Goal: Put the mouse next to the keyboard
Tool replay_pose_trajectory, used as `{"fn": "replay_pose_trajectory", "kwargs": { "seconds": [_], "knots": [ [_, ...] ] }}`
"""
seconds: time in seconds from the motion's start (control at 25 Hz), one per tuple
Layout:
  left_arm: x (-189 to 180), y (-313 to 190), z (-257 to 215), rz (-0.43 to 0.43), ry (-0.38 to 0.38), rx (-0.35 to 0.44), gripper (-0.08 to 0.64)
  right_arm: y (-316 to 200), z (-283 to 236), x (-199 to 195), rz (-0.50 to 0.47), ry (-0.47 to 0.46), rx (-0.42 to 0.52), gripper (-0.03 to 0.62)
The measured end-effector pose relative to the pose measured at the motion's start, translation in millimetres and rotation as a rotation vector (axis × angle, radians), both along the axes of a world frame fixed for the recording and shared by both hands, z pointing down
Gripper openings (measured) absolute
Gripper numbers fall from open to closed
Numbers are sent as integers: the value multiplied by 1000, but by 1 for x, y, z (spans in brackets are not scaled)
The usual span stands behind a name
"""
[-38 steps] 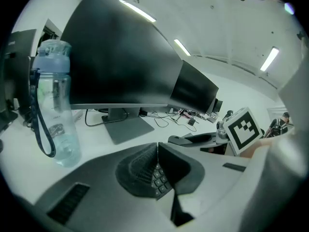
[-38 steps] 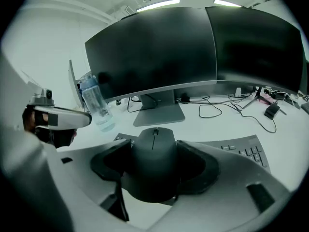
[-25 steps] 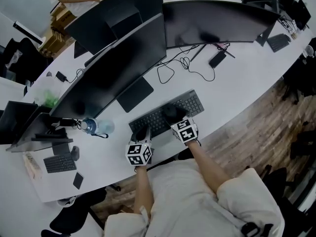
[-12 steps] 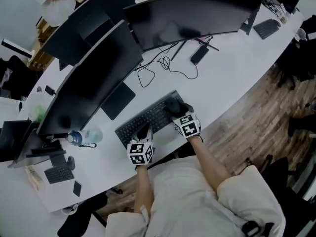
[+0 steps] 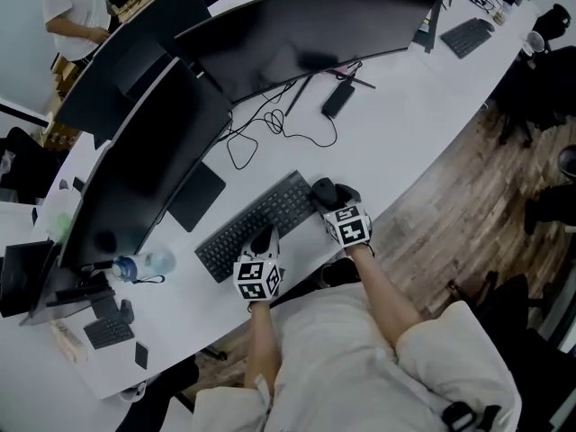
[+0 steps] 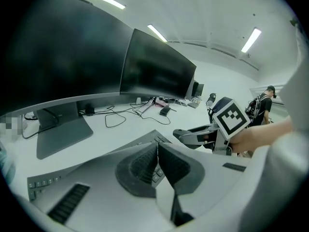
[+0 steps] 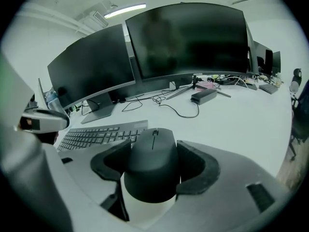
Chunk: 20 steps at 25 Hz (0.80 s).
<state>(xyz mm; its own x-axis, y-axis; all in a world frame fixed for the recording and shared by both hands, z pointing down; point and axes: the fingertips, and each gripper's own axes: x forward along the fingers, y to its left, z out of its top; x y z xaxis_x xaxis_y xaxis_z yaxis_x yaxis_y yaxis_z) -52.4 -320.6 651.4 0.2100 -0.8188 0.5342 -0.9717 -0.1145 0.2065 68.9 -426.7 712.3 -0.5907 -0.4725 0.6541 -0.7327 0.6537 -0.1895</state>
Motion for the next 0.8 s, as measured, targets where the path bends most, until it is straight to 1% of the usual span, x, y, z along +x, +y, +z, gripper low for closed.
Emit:
{"fn": "replay_pose_trajectory", "kwargs": {
  "seconds": [0.16,0.36,0.8],
  "knots": [
    [13,-5,2,3,2,-1,23,-8,6,20,18,9,-2,304],
    [22,-4,6,-8,0,-5,24,-14,16,34,25,31,-1,302],
    [11,9,5,-70,-19,-7,25,-21,36,42,66,80,-12,303]
  ]
}}
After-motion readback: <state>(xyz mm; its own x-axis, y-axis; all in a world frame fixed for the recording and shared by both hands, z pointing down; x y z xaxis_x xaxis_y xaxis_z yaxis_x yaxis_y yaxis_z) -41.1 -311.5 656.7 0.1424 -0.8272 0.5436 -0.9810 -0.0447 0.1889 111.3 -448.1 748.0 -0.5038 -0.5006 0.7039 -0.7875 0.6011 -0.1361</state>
